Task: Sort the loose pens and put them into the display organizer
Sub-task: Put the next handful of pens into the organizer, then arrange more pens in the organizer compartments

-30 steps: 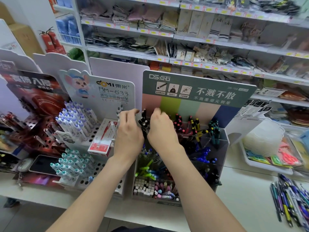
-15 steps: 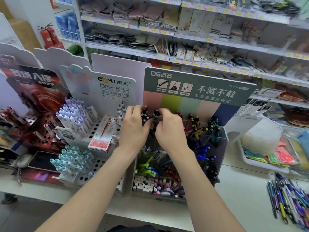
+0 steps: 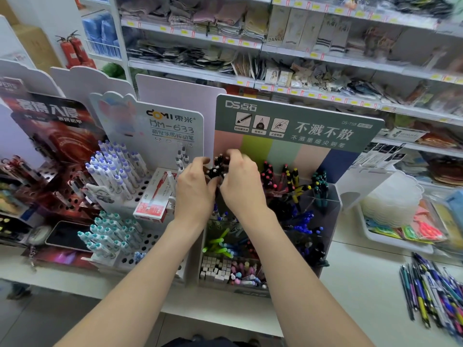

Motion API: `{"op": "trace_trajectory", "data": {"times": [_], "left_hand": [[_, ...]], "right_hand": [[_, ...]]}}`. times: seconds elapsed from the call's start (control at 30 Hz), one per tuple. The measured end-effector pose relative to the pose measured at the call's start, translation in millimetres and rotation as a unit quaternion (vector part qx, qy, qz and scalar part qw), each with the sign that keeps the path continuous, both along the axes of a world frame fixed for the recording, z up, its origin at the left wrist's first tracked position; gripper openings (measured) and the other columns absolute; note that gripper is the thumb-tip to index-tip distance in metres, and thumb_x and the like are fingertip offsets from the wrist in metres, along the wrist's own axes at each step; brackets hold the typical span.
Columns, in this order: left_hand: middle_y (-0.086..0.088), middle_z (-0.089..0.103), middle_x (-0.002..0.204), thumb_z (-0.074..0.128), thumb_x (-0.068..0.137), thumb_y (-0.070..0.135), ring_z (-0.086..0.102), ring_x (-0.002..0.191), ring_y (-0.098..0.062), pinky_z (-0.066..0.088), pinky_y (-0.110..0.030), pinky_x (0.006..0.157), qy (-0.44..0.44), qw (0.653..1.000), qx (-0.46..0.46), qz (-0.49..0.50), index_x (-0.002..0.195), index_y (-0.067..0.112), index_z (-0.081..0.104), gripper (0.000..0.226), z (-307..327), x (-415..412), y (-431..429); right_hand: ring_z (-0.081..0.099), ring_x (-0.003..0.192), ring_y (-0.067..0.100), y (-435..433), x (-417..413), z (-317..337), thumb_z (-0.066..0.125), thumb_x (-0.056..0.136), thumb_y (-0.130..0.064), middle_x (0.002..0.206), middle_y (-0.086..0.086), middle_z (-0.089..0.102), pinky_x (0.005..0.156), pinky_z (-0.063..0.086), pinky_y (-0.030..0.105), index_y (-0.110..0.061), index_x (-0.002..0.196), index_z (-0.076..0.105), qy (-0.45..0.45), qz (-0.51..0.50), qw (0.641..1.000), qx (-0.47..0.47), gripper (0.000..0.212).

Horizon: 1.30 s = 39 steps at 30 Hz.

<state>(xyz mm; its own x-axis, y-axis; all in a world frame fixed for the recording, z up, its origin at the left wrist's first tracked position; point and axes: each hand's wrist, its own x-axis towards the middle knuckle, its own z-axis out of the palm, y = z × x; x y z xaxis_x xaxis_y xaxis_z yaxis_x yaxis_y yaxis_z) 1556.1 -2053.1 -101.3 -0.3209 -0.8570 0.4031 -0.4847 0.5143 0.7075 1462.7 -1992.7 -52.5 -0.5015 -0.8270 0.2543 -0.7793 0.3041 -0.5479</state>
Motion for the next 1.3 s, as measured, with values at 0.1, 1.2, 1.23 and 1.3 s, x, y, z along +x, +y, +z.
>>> {"op": "trace_trajectory", "data": {"times": [0.1,1.2,1.23,1.3], "left_hand": [[-0.010,0.074,0.117,0.082,0.088,0.006,0.070,0.107,-0.027,0.059,-0.041,0.095,0.018,1.000,0.002,-0.008,0.130,0.009,0.066,0.045,1.6,4.0,1.3],[0.014,0.067,0.102,0.059,0.103,0.032,0.062,0.084,-0.006,0.056,-0.033,0.084,-0.269,0.798,0.122,-0.525,0.120,0.029,0.070,0.021,-48.1,-244.8,290.6],[0.010,0.067,0.109,0.058,0.103,0.032,0.060,0.087,-0.006,0.055,-0.034,0.089,-0.292,0.791,0.121,-0.524,0.124,0.028,0.069,0.024,-58.3,-262.3,303.3],[0.003,0.062,0.123,0.057,0.104,0.034,0.058,0.097,-0.010,0.051,-0.035,0.098,-0.339,0.770,0.126,-0.526,0.132,0.026,0.065,0.029,-78.2,-295.0,327.2]], "right_hand": [[0.063,0.123,0.033,-7.2,-5.4,5.0,0.052,0.089,0.012,0.131,0.016,0.069,0.106,0.051,0.040,-0.005,0.141,0.059,-0.034,0.050,0.998,-0.022,0.055],[0.069,0.095,0.015,396.9,-258.3,-146.0,0.059,0.099,-0.024,0.102,-0.002,0.074,0.080,0.052,0.032,-0.027,0.123,0.071,-0.320,-0.325,0.881,0.122,0.026],[0.068,0.098,0.018,413.0,-273.1,-155.2,0.058,0.100,-0.024,0.106,0.000,0.073,0.080,0.049,0.031,-0.023,0.127,0.070,-0.310,-0.338,0.879,0.130,0.030],[0.065,0.110,0.025,439.4,-301.1,-173.0,0.056,0.103,-0.023,0.117,0.005,0.070,0.087,0.046,0.032,-0.015,0.136,0.065,-0.278,-0.370,0.875,0.144,0.035]]}}
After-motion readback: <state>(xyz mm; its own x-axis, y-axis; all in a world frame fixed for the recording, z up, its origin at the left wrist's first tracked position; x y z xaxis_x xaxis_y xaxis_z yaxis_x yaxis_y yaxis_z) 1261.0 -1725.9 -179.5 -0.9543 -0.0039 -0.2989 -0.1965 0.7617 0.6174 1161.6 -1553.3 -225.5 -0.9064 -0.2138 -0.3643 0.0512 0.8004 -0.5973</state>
